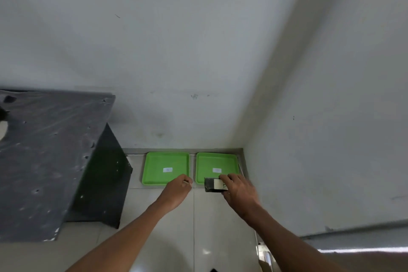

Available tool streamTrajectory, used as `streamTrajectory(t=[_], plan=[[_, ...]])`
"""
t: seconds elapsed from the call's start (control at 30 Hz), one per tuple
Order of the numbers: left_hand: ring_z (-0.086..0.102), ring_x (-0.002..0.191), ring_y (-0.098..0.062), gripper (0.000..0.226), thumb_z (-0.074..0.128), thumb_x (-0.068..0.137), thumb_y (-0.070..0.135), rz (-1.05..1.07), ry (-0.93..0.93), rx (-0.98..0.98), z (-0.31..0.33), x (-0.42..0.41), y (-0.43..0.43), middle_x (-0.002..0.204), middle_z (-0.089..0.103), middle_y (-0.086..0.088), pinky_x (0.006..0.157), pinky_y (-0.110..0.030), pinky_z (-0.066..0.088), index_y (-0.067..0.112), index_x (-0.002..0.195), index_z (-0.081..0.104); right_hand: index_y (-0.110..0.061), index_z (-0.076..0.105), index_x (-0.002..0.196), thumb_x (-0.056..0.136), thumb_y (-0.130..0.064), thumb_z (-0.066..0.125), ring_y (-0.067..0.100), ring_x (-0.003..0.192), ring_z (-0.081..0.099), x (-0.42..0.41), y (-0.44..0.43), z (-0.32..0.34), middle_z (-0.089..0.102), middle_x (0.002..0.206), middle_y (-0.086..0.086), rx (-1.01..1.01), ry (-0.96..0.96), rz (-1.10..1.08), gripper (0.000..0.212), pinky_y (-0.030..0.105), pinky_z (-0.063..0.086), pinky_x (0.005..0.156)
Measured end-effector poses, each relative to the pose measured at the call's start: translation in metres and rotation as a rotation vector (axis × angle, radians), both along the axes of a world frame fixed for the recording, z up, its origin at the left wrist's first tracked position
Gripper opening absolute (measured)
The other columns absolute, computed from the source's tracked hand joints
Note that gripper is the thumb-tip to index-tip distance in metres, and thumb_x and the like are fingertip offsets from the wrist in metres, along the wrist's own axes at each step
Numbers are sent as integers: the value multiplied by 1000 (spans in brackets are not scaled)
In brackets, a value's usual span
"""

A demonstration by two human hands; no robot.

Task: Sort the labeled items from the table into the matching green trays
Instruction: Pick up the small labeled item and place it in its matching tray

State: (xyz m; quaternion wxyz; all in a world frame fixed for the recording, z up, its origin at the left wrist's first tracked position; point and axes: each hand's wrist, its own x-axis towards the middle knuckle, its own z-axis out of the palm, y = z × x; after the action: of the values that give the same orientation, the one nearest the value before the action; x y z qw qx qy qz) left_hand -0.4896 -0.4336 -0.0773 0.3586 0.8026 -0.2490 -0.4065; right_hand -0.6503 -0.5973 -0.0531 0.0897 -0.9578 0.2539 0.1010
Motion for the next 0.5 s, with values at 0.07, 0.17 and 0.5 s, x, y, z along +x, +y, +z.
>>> streamTrajectory(t=[0.07,0.17,0.5], plan=[[59,110,-15,19,48,100,19,-40,-46,36,-16,-5,-19,117,65,1,84,-24,47,23,114,61,-27,39,140,93,-29,55,26,125,46,-2,-26,-15,52,137,2,10,12,3,50,38,43,100],[53,123,-19,26,50,101,20,-147,-164,113,-43,-9,-45,131,56,-3,103,-30,43,21,125,57,-27,40,139,93,-30,55,25,123,48,-2,-57,-40,54,136,1,27,13,0,48,38,44,98],[50,129,-23,39,49,99,17,-419,-519,251,-197,30,-129,143,51,-7,105,-38,47,19,138,49,-27,41,139,94,-33,52,23,122,49,35,-128,-212,54,136,0,50,4,-5,47,38,47,97]])
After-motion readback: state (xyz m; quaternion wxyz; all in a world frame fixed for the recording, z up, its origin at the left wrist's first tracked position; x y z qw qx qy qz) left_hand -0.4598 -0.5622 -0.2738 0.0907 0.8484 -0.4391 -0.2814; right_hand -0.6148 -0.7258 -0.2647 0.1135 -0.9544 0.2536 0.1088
